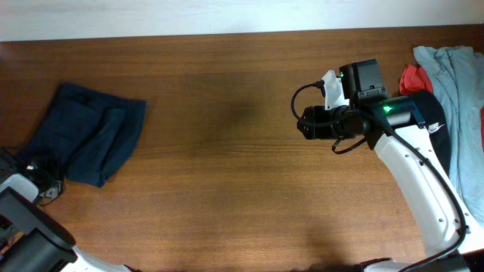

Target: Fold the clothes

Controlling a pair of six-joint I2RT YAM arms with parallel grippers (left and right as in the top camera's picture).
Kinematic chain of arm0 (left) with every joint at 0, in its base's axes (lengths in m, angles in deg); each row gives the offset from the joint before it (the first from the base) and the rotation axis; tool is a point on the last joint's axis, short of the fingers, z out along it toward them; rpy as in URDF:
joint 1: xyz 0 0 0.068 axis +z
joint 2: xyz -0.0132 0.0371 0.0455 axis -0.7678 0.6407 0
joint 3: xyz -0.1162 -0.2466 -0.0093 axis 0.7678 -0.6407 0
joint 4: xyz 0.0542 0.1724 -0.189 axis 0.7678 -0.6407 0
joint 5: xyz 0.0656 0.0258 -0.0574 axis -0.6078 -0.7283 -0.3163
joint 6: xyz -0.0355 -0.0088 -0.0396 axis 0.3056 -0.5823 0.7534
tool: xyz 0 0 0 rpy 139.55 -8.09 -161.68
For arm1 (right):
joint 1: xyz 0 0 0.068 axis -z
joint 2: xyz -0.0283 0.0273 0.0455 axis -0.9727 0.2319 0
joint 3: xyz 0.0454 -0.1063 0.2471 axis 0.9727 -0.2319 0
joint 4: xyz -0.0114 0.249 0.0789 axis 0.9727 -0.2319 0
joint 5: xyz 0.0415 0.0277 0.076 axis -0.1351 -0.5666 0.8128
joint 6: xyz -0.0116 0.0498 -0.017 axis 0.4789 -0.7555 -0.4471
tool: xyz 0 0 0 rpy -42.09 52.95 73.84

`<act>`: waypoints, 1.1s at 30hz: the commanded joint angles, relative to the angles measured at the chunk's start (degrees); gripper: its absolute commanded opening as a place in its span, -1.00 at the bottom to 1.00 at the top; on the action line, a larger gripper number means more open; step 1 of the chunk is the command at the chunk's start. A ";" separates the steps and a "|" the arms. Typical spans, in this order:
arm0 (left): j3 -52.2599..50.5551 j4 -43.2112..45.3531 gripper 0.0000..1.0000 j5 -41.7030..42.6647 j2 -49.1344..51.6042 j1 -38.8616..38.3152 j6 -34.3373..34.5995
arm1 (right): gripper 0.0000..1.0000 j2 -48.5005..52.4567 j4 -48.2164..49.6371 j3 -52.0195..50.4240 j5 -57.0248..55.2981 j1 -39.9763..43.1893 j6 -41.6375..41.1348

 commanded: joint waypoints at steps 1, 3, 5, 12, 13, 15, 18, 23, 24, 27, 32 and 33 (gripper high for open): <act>-3.15 0.50 -0.99 -3.85 0.52 1.53 9.79 | 0.09 -0.81 -0.24 0.17 -0.68 0.09 0.63; -3.58 1.99 -0.99 -2.99 0.52 1.53 9.99 | 0.09 -0.81 -0.48 0.17 -0.70 0.09 0.66; -3.85 3.10 -0.99 -1.88 0.52 1.53 11.69 | 0.09 -0.81 -0.44 0.17 -0.70 0.09 0.66; -3.82 2.43 0.37 6.56 0.42 2.36 3.93 | 0.10 -0.81 -0.66 0.17 -0.68 0.09 1.75; -3.82 -0.44 0.44 6.25 0.42 2.64 0.07 | 0.12 -0.81 -0.72 0.17 -0.66 0.09 1.73; -3.82 -3.32 0.46 6.45 0.39 3.08 -6.38 | 0.24 -0.81 -1.03 0.17 -0.66 0.09 1.75; -3.76 -7.43 0.47 10.97 -0.33 4.26 -11.85 | 0.40 -0.81 -1.53 0.17 -0.63 0.09 1.95; -2.47 -17.00 0.48 6.82 -8.17 4.63 -18.45 | 0.53 -0.81 -2.91 0.17 -0.63 0.09 1.95; -2.47 -18.03 0.48 6.56 -10.21 4.63 -18.67 | 0.53 -0.81 -3.04 0.17 -0.63 0.09 1.95; -2.25 -21.77 0.49 4.33 -18.75 3.89 -19.45 | 0.54 -0.81 -3.02 0.17 -0.63 0.09 1.95; -1.77 -26.82 0.59 -0.87 -36.11 -3.43 -22.71 | 0.54 -0.81 -2.99 0.17 -0.63 0.09 1.92; -1.66 -26.64 0.60 -0.87 -38.01 -5.16 -23.93 | 0.54 -0.81 -3.02 0.17 -0.63 0.09 1.92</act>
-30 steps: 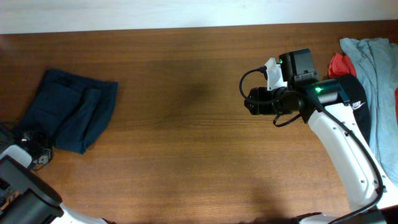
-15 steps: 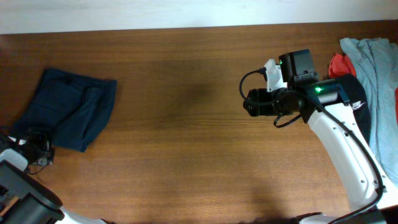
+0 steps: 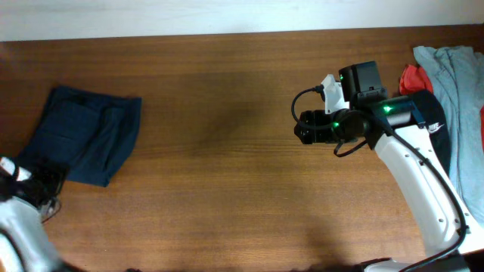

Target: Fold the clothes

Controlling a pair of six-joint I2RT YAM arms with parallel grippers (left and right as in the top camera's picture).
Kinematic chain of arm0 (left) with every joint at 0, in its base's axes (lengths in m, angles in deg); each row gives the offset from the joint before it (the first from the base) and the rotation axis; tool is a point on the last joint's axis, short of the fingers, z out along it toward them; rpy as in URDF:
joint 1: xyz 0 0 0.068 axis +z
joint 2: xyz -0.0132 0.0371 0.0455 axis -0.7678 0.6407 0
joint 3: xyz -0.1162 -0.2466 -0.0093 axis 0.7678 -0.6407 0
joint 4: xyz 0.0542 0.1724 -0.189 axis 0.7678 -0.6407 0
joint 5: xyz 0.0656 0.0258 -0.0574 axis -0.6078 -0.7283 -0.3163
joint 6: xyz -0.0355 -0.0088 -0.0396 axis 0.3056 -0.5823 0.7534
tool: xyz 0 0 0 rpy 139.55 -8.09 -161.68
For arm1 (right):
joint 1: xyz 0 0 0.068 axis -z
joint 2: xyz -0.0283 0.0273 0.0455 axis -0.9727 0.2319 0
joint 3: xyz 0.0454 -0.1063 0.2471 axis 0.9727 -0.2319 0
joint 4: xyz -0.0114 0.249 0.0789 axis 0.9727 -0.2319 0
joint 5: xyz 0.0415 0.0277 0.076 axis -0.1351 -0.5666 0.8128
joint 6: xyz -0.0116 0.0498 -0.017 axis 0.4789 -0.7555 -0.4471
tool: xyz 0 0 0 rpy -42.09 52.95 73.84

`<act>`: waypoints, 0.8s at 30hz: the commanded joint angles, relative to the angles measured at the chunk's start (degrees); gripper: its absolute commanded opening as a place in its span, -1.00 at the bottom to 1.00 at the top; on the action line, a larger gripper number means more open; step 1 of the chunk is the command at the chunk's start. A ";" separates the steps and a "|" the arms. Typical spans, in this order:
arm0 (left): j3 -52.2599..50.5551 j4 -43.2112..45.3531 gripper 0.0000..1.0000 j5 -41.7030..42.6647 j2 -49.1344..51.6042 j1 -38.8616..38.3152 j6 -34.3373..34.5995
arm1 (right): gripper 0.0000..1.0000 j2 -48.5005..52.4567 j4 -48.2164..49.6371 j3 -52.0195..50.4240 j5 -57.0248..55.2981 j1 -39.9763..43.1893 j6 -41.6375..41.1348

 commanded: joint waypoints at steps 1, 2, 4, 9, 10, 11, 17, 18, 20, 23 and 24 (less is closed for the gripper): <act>0.94 -0.20 0.60 -2.49 -9.94 -7.50 -6.84 | 0.54 -0.81 -0.09 0.20 -0.46 0.09 0.46; 1.44 -0.11 0.59 -2.32 -11.26 -10.14 -9.42 | 0.53 -0.81 -0.07 0.20 -0.46 0.09 0.46; 4.13 -0.15 0.60 -0.81 -12.35 -19.69 -19.65 | 0.54 -0.81 0.00 0.20 -0.50 0.11 0.48; 11.04 -4.90 0.66 -0.81 -11.80 -38.66 -36.44 | 0.52 -1.14 -0.04 1.05 -0.50 2.32 1.73; 12.74 -6.36 0.70 -2.75 -11.61 -42.49 -38.99 | 0.51 -1.66 -0.04 1.42 -0.50 3.37 1.77; 14.99 -8.22 0.72 -7.02 -11.54 -47.91 -41.31 | 0.51 -3.10 -0.04 1.70 -0.42 4.76 2.14; 16.35 -9.90 0.98 -13.70 -11.80 -59.23 -40.92 | 0.53 -13.46 -1.86 1.77 -0.57 5.68 8.07; 16.33 -9.97 0.98 -13.97 -11.80 -59.69 -40.92 | 0.61 -14.64 -2.19 1.75 -0.83 5.68 8.15; 16.33 -9.97 0.98 -14.58 -11.80 -59.93 -40.92 | 0.97 -17.57 -2.71 1.75 -2.58 5.68 8.15; 16.33 -9.97 0.98 -14.58 -11.80 -59.93 -40.92 | 0.97 -20.39 -2.67 1.75 -6.47 5.73 8.15; 16.33 -9.97 0.98 -14.56 -11.80 -59.93 -40.92 | 0.97 -20.48 -2.67 1.75 -6.51 5.73 8.15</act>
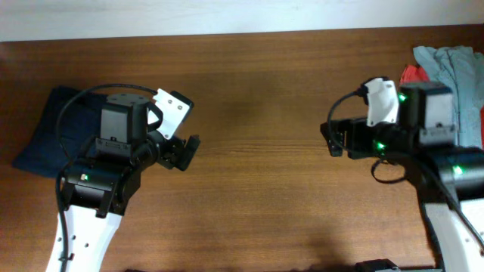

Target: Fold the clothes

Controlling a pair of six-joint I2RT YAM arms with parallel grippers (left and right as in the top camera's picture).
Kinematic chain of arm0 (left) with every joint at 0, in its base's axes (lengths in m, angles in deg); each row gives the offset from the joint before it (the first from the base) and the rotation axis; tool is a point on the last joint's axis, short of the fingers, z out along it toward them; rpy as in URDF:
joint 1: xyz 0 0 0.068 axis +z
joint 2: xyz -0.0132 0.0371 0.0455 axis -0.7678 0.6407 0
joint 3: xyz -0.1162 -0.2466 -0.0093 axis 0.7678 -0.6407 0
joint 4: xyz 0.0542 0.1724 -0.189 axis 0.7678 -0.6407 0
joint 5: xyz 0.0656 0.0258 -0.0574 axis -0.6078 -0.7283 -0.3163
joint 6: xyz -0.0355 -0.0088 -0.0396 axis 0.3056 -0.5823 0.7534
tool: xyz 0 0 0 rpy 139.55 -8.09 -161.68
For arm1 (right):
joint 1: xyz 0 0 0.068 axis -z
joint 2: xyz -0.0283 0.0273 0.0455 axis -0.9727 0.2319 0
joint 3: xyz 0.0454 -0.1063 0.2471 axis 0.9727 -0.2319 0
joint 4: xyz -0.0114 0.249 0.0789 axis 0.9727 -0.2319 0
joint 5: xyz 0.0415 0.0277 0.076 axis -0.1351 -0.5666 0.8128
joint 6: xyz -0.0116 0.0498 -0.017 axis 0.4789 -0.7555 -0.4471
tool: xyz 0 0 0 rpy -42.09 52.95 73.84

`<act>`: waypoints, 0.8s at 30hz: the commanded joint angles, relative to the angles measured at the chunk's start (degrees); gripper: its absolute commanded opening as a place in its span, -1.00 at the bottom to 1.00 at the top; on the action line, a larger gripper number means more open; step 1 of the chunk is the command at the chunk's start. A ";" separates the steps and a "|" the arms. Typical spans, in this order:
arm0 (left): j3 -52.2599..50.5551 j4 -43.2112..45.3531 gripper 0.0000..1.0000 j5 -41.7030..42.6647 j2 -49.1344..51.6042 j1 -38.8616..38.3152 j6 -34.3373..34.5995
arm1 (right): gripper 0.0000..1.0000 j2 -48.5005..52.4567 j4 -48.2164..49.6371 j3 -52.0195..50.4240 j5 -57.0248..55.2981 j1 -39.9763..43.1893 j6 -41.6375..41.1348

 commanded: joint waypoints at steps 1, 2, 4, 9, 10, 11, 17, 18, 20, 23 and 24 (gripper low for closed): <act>0.68 -0.04 0.98 -1.46 -0.26 -0.22 -1.27 | 0.97 -0.44 -0.07 0.74 -3.80 0.11 0.90; 0.68 -0.04 0.98 -1.44 -0.26 -0.20 -1.27 | 0.97 -0.17 -0.07 0.74 -3.80 0.11 0.90; 0.68 -0.04 0.98 -1.44 -0.26 -0.20 -1.27 | 0.97 0.22 -0.11 0.74 -3.78 0.11 0.85; 0.68 -0.04 0.99 -1.44 -0.26 -0.20 -1.27 | 0.97 1.22 -0.07 0.74 -3.80 0.11 0.85; 0.68 -0.04 0.98 -1.44 -0.26 -0.20 -1.27 | 0.97 1.44 -0.11 0.74 -3.82 0.11 0.90; 0.68 -0.04 0.98 -1.44 -0.26 -0.20 -1.27 | 0.97 1.60 -0.11 0.74 -3.89 0.11 0.90; 0.68 -0.04 0.99 -1.44 -0.26 -0.20 -1.27 | 0.97 1.57 -6.03 0.74 -11.76 0.17 0.92; 0.68 -0.04 0.99 -1.44 -0.26 -0.20 -1.27 | 0.97 1.22 -5.79 0.72 -12.72 0.09 0.92; 0.68 -0.04 0.98 -1.44 -0.26 -0.20 -1.25 | 0.97 -0.63 -3.58 -0.02 -15.17 0.11 0.92; 0.68 -0.04 0.98 -1.44 -0.26 -0.20 -1.27 | 0.97 -7.19 2.95 -6.05 -16.11 0.15 0.92; 0.68 -0.04 0.98 -1.44 -0.26 -0.20 -1.27 | 0.97 -9.55 4.59 -8.59 -16.09 0.15 0.90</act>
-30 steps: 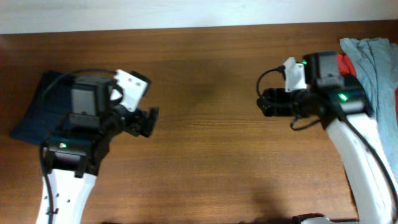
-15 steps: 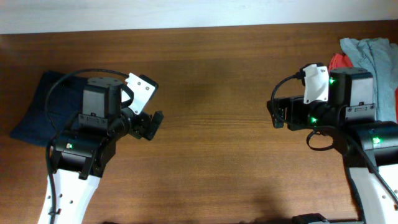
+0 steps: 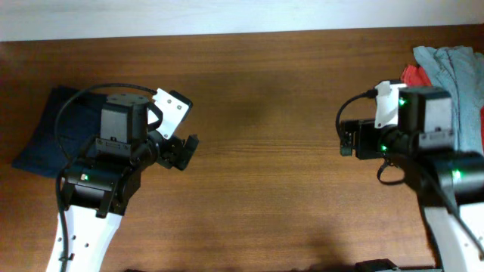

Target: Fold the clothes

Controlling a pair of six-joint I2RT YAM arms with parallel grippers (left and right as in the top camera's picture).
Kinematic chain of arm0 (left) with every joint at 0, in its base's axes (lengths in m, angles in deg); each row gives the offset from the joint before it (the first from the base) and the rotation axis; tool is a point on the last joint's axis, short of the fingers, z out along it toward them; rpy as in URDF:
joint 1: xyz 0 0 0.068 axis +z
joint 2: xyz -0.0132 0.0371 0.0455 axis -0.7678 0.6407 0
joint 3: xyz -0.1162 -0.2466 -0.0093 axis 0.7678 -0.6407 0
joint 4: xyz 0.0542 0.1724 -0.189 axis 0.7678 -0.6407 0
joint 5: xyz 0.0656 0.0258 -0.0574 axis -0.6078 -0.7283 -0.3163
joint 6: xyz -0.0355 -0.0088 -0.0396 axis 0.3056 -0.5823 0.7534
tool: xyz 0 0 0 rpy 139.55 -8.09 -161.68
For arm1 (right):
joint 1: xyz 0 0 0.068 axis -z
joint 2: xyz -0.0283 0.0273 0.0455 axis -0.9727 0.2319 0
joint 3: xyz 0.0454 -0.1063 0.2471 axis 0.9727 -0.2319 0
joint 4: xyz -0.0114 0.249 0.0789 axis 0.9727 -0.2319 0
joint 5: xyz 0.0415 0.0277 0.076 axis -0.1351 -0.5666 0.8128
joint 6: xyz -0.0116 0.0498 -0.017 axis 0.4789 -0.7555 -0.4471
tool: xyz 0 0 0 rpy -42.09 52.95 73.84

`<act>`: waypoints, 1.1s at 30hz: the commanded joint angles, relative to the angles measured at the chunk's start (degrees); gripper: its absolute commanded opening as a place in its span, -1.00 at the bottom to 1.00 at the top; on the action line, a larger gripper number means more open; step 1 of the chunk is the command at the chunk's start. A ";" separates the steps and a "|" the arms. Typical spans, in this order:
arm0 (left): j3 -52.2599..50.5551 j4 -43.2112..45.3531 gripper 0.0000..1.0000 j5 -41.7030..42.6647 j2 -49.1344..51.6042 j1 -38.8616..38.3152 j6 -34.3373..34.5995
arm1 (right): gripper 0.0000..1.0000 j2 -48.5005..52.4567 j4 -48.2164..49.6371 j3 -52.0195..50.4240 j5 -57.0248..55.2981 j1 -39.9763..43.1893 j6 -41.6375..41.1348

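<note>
A folded navy garment (image 3: 45,128) lies at the table's left, its right part hidden under my left arm. My left gripper (image 3: 186,151) points right just past that garment, with nothing visible in it. At the far right lies a pile of clothes, with a light blue-grey shirt (image 3: 452,60) and a red garment (image 3: 412,74). My right arm covers the pile's lower part. My right gripper (image 3: 345,140) points left over bare wood, away from the pile. From overhead neither gripper's jaws can be made out.
The brown wooden table (image 3: 257,98) spans the whole view, with a pale wall strip along the far edge. Both white arms reach in from the near edge, one on each side.
My right gripper has drawn back a little to the right, nearer the pile. The left arm and the navy garment have not moved.
At first my left arm sat at the lower left corner beside the navy garment, and my right gripper reached towards mid-table. Then the garment lay slightly shifted. Later the left arm stood over the garment's right side and the right arm was further right, where both remain.
</note>
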 commanded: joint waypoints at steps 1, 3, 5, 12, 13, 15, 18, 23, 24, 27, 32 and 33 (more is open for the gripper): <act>0.68 -0.04 0.98 -0.44 -0.26 -0.17 -0.90 | 0.97 -10.45 4.57 -8.81 -3.02 0.15 0.59; 0.68 -0.04 0.99 -0.42 -0.26 -0.17 -0.90 | 0.97 -18.08 9.73 -17.20 -3.06 0.17 0.61; 0.68 -0.04 0.98 -0.42 -0.26 -0.17 -0.90 | 0.97 -24.79 12.66 -24.26 -4.31 0.15 0.59; 0.68 -0.04 0.98 -0.42 -0.26 -0.17 -0.90 | 0.97 -52.50 14.51 -45.42 -4.26 0.15 0.35; 0.68 -0.04 0.99 -0.42 -0.26 -0.17 -0.90 | 0.97 -55.76 14.51 -46.97 -4.24 0.15 0.35; 0.68 -0.04 0.98 -0.42 -0.26 -0.17 -0.90 | 0.97 -61.11 14.51 -49.35 -4.02 0.15 -0.09; 0.68 -0.04 0.99 -0.42 -0.26 -0.17 -0.90 | 0.97 -62.01 15.41 -51.67 -4.09 0.15 -0.26; 0.68 -0.04 0.98 -0.42 -0.26 -0.17 -0.90 | 0.97 -61.94 22.97 -59.23 -4.02 0.11 -0.28; 0.68 -0.04 0.98 -0.42 -0.26 -0.17 -0.90 | 0.97 -61.94 25.40 -61.46 -3.63 0.11 -0.28; 0.68 -0.04 0.99 -0.42 -0.26 -0.17 -0.90 | 0.97 -61.94 30.80 -66.31 -3.61 0.11 -0.28; 0.68 -0.04 0.98 -0.42 -0.26 -0.17 -0.90 | 0.97 -61.64 33.55 -68.41 -3.67 0.11 -0.24; 0.68 -0.04 0.98 -0.42 -0.26 -0.17 -0.90 | 0.97 -61.64 33.53 -68.41 -3.67 0.11 -0.24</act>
